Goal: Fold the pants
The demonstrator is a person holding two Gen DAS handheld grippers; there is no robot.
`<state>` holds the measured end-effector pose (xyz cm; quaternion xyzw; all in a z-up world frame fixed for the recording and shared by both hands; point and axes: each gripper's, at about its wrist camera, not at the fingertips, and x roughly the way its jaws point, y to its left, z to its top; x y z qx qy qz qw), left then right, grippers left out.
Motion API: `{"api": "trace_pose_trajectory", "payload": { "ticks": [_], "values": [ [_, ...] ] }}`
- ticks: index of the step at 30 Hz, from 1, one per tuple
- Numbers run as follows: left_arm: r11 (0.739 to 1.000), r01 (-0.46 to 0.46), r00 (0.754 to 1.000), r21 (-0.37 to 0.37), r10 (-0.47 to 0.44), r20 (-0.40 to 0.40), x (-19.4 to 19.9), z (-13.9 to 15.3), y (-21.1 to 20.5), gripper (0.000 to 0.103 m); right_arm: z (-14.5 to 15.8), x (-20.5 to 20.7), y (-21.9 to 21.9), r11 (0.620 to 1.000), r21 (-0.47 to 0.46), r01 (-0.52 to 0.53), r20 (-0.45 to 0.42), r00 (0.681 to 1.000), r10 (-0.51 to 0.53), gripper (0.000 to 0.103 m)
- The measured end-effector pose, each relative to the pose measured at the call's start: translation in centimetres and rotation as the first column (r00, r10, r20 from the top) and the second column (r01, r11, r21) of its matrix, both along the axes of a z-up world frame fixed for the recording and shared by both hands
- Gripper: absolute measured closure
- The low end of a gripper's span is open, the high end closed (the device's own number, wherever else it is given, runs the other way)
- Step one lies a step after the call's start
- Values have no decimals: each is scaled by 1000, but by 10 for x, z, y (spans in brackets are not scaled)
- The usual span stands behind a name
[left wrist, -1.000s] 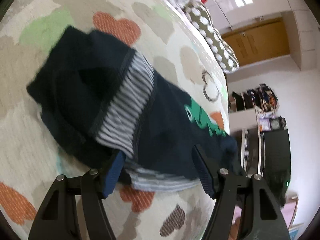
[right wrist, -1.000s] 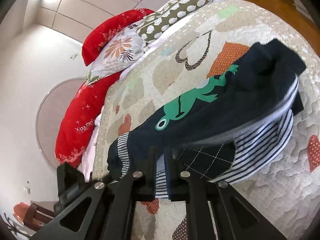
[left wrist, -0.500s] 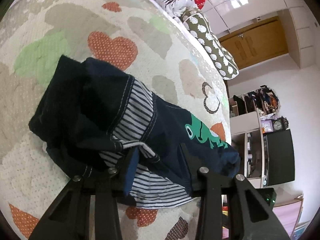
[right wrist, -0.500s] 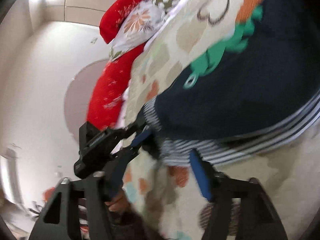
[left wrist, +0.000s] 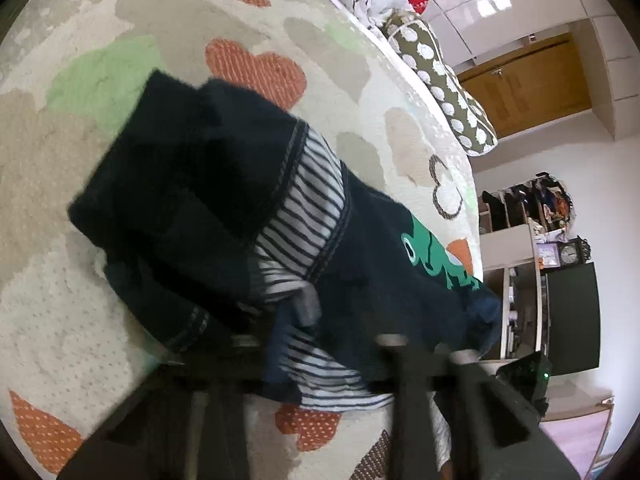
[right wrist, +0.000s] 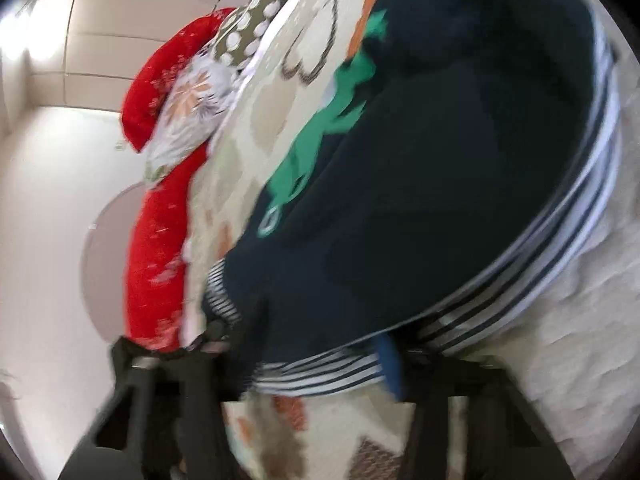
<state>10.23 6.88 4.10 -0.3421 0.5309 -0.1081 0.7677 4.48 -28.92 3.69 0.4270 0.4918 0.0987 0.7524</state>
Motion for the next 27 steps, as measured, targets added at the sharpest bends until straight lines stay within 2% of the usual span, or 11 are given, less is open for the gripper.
{"api": "trace_pose_trajectory", "payload": {
  "ticks": [1, 2, 7, 11, 16, 21, 23, 24, 25, 26, 27],
  "values": [
    [1000, -2, 1000, -2, 2, 9, 0, 3, 2, 98, 1, 1, -2, 1000, -20, -1, 0, 1000, 1, 93],
    [1000, -6, 1000, -3, 6, 19, 1, 6, 4, 98, 2, -1, -7, 999, -34, -5, 7, 1000, 5, 94],
    [999, 10, 998, 39, -12, 54, 15, 20, 3, 98, 35, 4, -9, 990, -141, -29, 109, 993, 45, 96],
    [997, 5, 997, 77, -11, 77, 41, 32, 3, 98, 71, 27, 10, 960, -273, -68, 179, 977, 120, 96],
    [986, -5, 992, 164, -16, 122, 99, 51, -4, 98, 95, 79, 21, 925, -372, -78, 199, 967, 161, 96],
    [961, -20, 991, 276, -18, 132, 154, 52, -10, 97, 93, 153, 31, 889, -452, -72, 172, 971, 166, 96],
    [967, -9, 996, 256, -15, 90, 163, 44, -5, 88, 81, 178, 32, 886, -458, -80, 131, 979, 156, 90],
    [977, 7, 997, 214, -24, 77, 164, 43, -1, 83, 73, 190, 30, 882, -464, -78, 94, 986, 136, 75],
    [982, 17, 996, 188, -33, 85, 162, 45, 1, 74, 66, 197, 27, 876, -476, -70, 71, 991, 117, 57],
    [985, 26, 993, 170, -44, 105, 158, 50, 5, 64, 66, 200, 27, 873, -484, -63, 69, 992, 110, 51],
    [985, 27, 991, 170, -49, 123, 153, 55, 8, 58, 67, 199, 24, 870, -491, -50, 85, 991, 105, 48]
  ]
}}
